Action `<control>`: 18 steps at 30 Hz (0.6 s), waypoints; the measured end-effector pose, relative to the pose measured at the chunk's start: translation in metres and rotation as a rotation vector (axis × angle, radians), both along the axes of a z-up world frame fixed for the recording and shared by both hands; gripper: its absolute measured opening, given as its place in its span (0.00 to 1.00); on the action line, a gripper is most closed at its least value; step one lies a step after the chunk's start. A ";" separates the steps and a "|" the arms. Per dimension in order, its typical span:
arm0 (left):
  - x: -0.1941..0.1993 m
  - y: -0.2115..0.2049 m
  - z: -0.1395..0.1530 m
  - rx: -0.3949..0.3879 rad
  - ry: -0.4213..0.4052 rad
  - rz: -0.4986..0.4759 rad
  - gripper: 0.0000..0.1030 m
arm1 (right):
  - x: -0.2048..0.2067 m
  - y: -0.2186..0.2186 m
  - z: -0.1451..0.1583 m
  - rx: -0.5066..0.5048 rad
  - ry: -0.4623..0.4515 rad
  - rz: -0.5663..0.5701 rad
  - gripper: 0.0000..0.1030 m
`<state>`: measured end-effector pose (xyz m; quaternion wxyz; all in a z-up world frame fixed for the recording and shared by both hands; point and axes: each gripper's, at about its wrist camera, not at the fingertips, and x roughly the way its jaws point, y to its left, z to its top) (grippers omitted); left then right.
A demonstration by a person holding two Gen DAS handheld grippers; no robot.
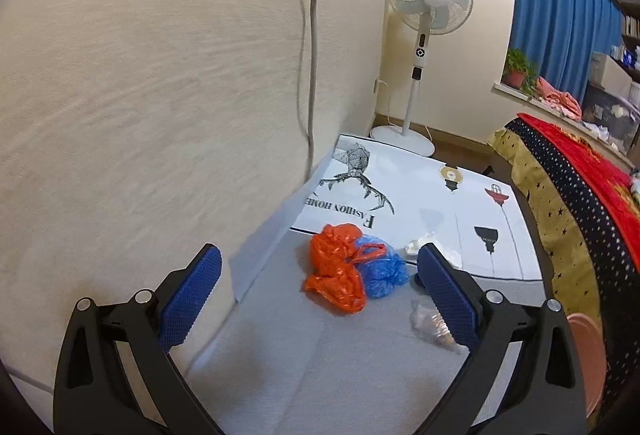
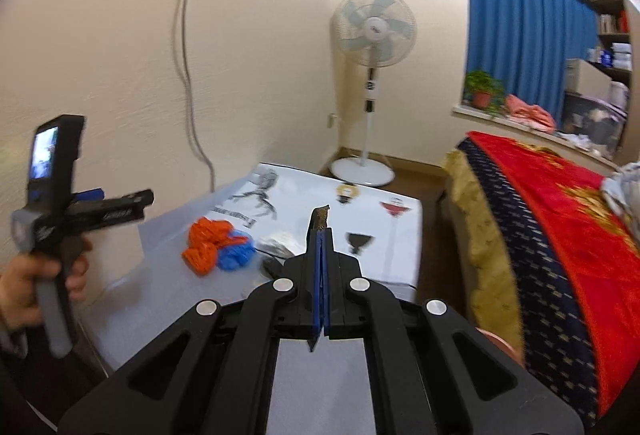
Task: Collect trash
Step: 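Grasp the orange plastic bag with the left tool while the right tool holds the pouch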
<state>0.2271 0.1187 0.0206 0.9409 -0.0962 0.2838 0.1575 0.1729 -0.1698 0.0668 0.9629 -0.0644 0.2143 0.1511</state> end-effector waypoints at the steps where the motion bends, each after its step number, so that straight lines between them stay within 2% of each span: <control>1: 0.006 -0.002 0.001 -0.006 -0.009 0.007 0.92 | -0.007 -0.008 0.002 -0.009 -0.004 -0.018 0.01; 5: 0.030 -0.015 0.003 -0.023 -0.068 -0.024 0.92 | -0.026 -0.045 -0.001 -0.001 -0.012 -0.095 0.01; 7: 0.048 -0.019 -0.003 -0.031 -0.070 -0.065 0.92 | -0.026 -0.060 -0.008 0.023 0.000 -0.128 0.01; 10: 0.080 -0.016 -0.026 -0.039 -0.026 -0.081 0.92 | -0.014 -0.081 -0.021 0.050 0.045 -0.175 0.01; 13: 0.105 -0.008 -0.058 0.036 0.015 -0.036 0.92 | -0.003 -0.095 -0.030 0.052 0.076 -0.219 0.01; 18: 0.136 0.006 -0.105 0.092 0.120 -0.029 0.92 | 0.008 -0.109 -0.039 0.068 0.125 -0.251 0.01</control>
